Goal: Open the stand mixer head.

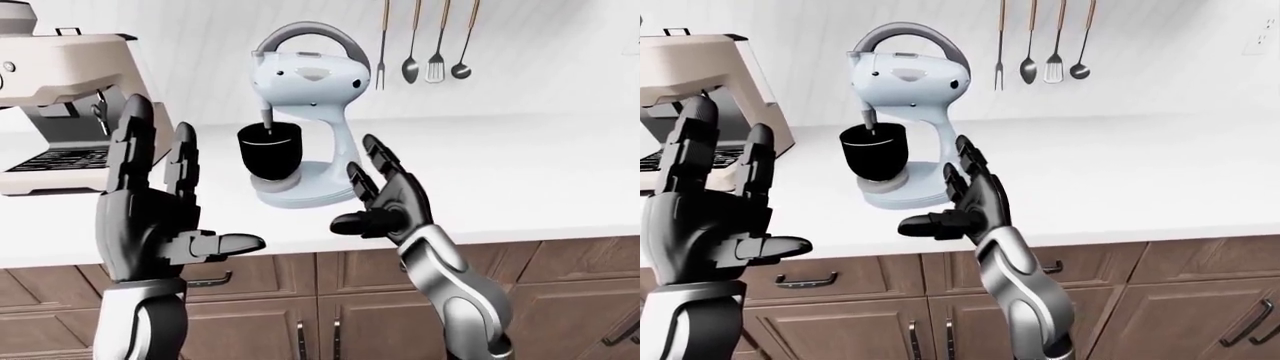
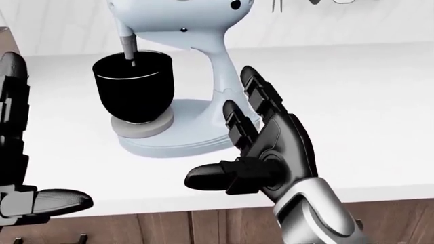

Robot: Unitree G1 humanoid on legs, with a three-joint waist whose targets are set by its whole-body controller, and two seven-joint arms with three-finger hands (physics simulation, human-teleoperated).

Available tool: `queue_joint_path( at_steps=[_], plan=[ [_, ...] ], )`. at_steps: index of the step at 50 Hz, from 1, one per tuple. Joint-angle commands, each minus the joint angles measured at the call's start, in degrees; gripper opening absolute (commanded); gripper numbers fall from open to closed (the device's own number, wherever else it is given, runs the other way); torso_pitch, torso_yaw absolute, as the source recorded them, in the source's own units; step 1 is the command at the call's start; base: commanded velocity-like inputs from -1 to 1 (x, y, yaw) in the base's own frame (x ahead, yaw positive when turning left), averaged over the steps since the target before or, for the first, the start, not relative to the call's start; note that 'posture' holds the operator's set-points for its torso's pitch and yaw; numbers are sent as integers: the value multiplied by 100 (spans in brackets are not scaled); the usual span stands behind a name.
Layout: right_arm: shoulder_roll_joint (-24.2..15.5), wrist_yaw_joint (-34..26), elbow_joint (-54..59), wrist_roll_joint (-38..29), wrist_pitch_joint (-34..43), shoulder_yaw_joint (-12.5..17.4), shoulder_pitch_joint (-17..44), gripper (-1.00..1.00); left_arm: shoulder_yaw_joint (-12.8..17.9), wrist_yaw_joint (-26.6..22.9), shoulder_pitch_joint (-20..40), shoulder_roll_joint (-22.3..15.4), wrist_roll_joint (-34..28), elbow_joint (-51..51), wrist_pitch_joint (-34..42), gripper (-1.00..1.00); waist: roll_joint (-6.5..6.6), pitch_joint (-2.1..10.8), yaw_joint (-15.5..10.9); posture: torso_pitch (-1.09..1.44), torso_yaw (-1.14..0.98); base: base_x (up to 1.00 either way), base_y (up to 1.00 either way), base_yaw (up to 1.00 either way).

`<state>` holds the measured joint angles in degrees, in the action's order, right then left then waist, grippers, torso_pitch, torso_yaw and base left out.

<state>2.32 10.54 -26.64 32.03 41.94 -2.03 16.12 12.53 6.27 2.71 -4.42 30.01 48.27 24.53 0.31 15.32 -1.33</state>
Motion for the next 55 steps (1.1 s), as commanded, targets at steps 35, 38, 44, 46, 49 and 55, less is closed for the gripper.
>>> queue_joint_path(
  at_steps=[35,38,44,46,49,55],
  plan=[
    [-55,-494,1232,-462,-874,185,470,100,35,-9,122,-48,42,99,-143,100,24,31,-3,-33,0,0,0,0],
    [-51,-496,1276,-482,-895,181,479,100,55,-7,121,-53,56,111,-135,100,25,31,-2,-33,0,0,0,0],
    [-46,-527,1438,-522,-980,182,536,100,69,12,134,-61,71,120,-117,100,30,29,5,-33,0,0,0,0],
    [-47,-550,1544,-542,-1036,196,574,100,55,18,138,-59,58,118,-117,100,30,29,6,-33,0,0,0,0],
    [-40,-596,1706,-589,-1137,187,587,100,40,16,140,-54,37,110,-126,100,32,28,8,-33,0,0,0,0],
    [-42,-665,2038,-671,-1307,209,697,100,56,23,140,-59,54,124,-112,100,37,26,10,-33,0,0,0,0]
  ],
)
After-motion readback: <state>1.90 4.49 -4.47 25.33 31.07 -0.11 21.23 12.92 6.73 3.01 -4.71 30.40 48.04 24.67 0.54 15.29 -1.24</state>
